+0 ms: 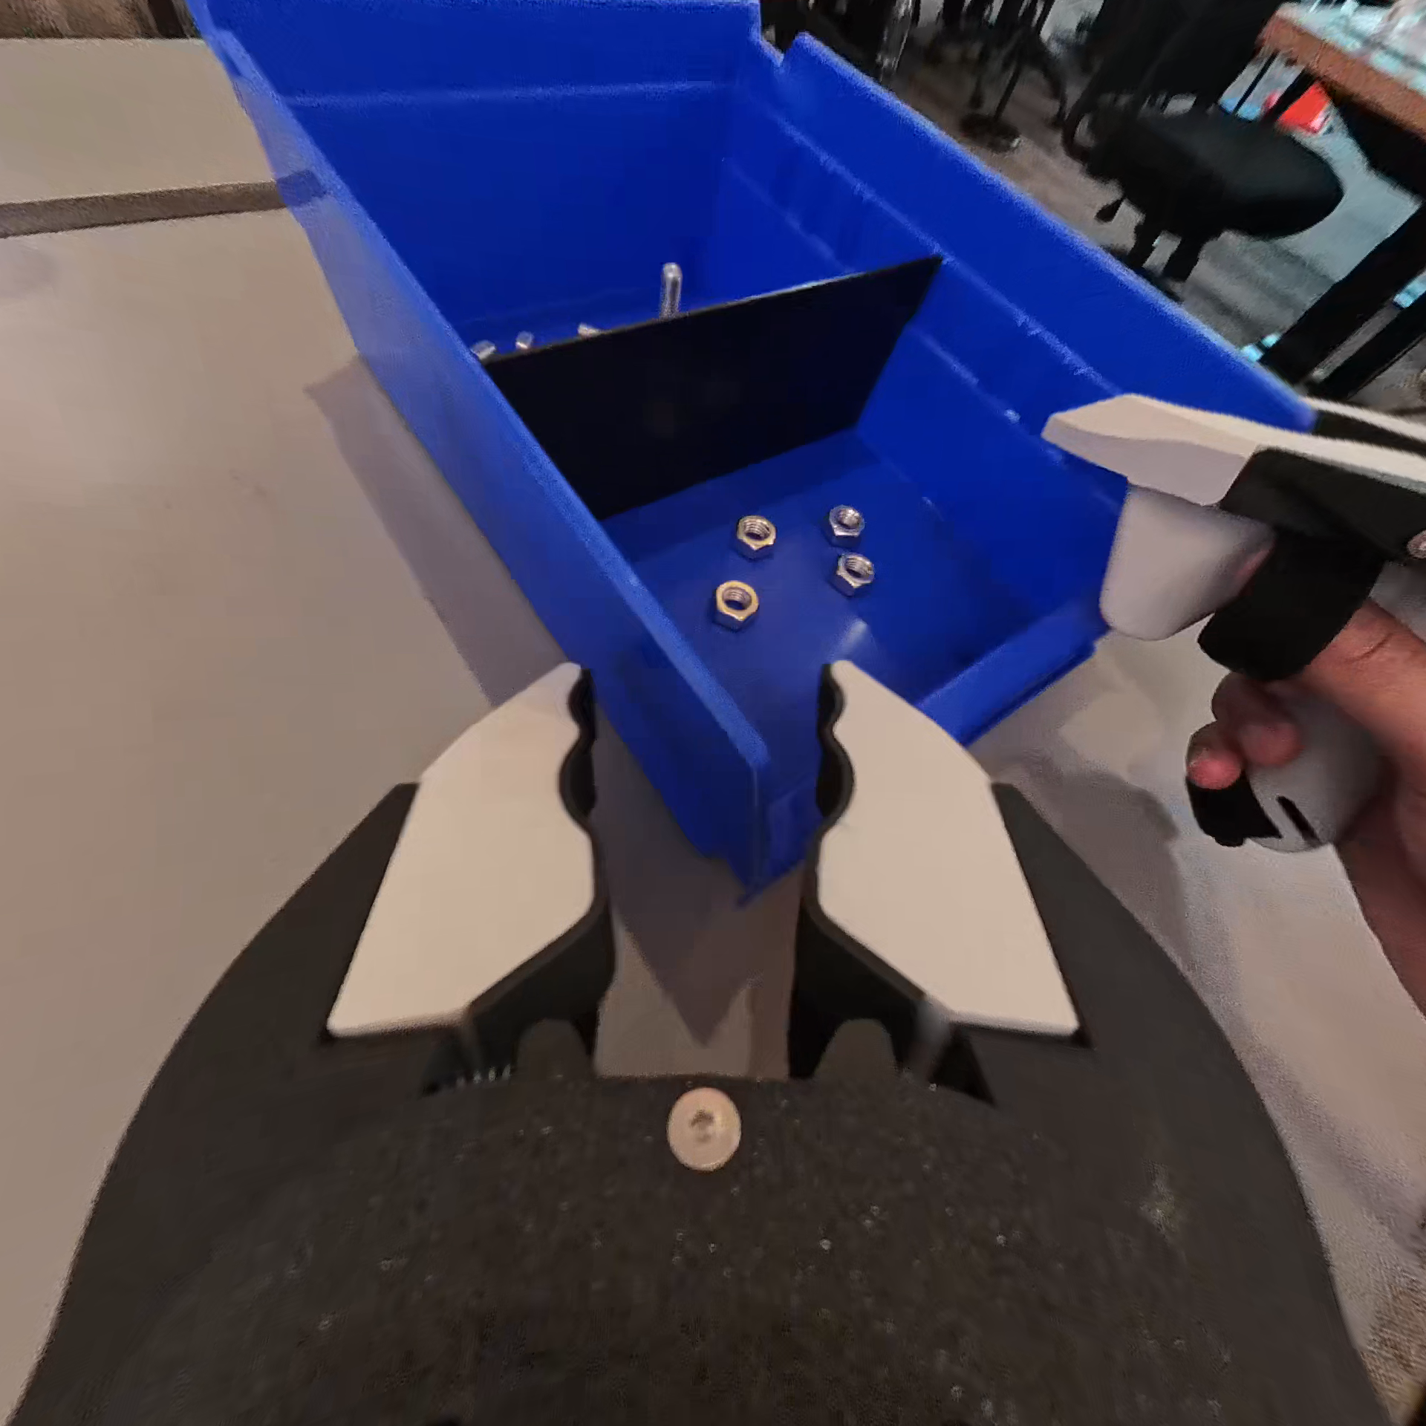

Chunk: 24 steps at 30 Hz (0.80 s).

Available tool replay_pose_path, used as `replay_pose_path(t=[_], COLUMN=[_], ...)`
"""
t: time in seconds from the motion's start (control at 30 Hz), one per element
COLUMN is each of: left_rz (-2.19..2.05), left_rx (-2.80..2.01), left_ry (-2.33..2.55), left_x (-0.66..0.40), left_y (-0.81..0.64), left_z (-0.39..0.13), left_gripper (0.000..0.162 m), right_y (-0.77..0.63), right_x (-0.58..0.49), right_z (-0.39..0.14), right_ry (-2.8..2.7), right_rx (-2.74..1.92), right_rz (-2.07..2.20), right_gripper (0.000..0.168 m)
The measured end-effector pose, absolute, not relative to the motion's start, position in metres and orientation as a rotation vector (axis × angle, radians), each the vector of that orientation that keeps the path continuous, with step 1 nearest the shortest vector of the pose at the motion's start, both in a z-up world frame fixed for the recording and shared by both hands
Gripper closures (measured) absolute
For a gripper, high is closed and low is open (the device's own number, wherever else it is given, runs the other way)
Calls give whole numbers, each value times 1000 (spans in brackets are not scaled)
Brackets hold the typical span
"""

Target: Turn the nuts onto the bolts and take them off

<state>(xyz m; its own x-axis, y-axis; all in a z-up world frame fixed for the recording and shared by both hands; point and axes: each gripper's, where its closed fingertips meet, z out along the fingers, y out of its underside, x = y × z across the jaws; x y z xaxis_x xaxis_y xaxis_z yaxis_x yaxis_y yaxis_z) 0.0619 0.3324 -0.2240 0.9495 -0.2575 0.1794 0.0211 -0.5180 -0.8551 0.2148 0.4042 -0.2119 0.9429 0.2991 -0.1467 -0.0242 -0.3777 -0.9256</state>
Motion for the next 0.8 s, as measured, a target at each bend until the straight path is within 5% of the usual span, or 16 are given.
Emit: replay_pose_path(t=[0.17,0.5,0.8], left_rz=[-103,-39,166], left_rx=[-2128,-2044,-2074], left_ry=[95,-61,-200], left_x=[29,-74,-220], left_y=[349,294,203], left_z=[-224,-189,-190], left_gripper=[152,159,159], right_y=[400,339,285], right_x=[211,110,-48], right_z=[-214,-168,-191], right_ry=[-93,-137,-261], right_rx=[-1972,-1866,-1948], right_rz=[405,354,439], right_gripper=[163,163,163])
